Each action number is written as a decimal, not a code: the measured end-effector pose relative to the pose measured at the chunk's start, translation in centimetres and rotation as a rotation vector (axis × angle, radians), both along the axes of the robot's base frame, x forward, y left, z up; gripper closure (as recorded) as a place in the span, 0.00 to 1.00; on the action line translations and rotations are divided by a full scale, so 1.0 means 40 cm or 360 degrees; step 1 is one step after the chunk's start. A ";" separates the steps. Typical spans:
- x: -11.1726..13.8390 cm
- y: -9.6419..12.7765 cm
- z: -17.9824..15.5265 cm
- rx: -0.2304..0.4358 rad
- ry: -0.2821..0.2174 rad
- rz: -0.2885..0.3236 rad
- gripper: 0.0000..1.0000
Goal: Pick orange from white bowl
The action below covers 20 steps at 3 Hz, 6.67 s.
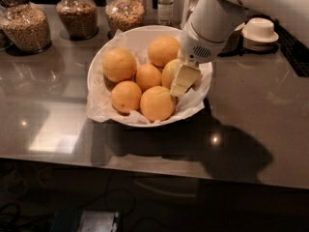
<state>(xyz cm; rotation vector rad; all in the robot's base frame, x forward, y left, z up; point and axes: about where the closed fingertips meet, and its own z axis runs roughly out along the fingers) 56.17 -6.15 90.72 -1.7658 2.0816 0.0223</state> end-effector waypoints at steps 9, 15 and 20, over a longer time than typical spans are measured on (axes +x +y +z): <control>-0.051 0.030 0.039 0.0412 -0.0146 -0.0051 1.00; -0.009 0.054 0.211 0.0293 -0.0353 0.0070 0.41; -0.006 -0.046 0.051 0.0017 -0.0046 -0.0095 0.43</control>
Offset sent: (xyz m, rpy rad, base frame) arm -0.0126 0.0034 -0.1504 0.0955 0.2338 -0.0523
